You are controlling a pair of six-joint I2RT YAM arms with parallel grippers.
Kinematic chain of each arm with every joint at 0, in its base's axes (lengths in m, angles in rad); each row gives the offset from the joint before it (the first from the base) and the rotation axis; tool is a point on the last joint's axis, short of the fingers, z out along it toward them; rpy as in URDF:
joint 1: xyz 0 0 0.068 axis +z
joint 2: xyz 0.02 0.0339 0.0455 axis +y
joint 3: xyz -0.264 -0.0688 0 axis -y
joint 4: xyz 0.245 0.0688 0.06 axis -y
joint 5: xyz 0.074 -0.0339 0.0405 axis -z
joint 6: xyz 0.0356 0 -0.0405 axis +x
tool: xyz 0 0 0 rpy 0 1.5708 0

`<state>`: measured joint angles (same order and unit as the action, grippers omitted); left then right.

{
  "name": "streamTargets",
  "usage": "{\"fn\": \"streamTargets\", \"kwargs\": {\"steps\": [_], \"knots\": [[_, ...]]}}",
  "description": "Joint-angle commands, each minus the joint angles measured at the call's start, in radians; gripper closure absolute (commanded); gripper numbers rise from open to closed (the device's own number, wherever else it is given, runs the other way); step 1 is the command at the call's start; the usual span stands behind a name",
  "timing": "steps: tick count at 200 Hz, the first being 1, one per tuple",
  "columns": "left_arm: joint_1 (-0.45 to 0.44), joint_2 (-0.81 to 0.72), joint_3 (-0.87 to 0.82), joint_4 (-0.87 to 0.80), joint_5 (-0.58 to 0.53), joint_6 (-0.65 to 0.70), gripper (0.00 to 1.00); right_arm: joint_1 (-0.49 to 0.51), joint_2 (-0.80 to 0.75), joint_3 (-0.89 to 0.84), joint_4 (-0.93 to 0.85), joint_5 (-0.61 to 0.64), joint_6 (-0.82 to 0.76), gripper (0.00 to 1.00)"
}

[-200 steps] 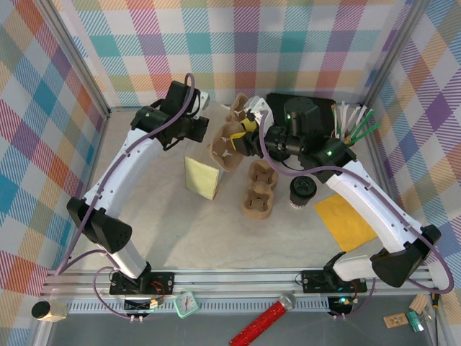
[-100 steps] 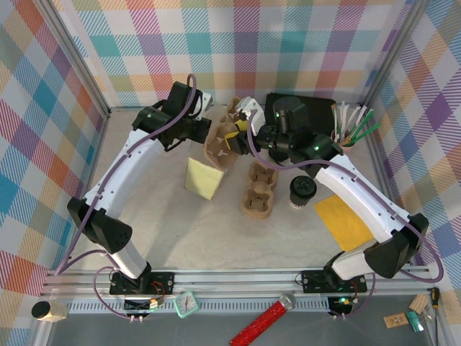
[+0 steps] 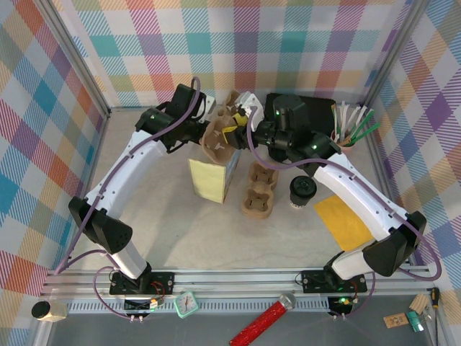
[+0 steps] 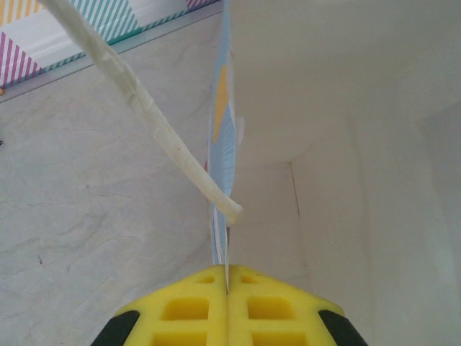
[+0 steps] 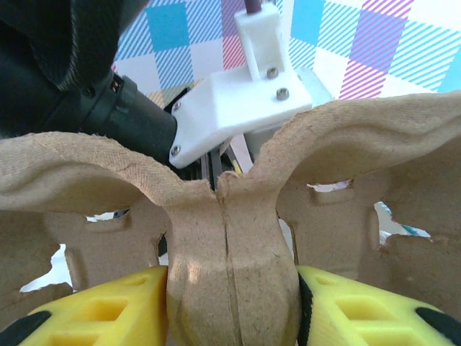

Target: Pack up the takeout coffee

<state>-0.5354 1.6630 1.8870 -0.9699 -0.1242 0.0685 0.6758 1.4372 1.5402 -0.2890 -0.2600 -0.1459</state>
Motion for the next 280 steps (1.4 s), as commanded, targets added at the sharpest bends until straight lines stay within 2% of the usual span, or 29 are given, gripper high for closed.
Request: {"fn": "streamTargets", "kwargs": {"steps": [1,39,57,90,124,187,280], "knots": [[-0.006,-0.015,-0.005,-0.013,-0.044,0.008,1.0,0.007,-0.011,0.054,0.032,0.014,-0.027,0.52],[0.008,-0.002,0.006,-0.009,-0.141,-0.011,1.0,0.006,-0.078,0.01,0.032,0.063,-0.053,0.52],[0.036,-0.01,0.018,0.001,-0.124,-0.036,1.0,0.007,-0.109,-0.03,0.031,0.081,-0.048,0.52],[0.038,0.0,0.054,-0.016,-0.16,0.024,1.0,0.007,-0.139,-0.059,0.041,0.093,-0.046,0.52],[0.017,-0.005,0.055,-0.029,-0.081,0.03,1.0,0.007,-0.107,-0.042,0.073,0.069,-0.039,0.52],[-0.021,-0.021,0.023,-0.019,-0.04,0.015,1.0,0.007,-0.006,-0.044,0.142,0.015,0.012,0.52],[-0.014,-0.032,0.014,-0.004,-0.027,-0.015,1.0,0.007,-0.104,-0.255,0.183,0.034,0.074,0.53]]}}
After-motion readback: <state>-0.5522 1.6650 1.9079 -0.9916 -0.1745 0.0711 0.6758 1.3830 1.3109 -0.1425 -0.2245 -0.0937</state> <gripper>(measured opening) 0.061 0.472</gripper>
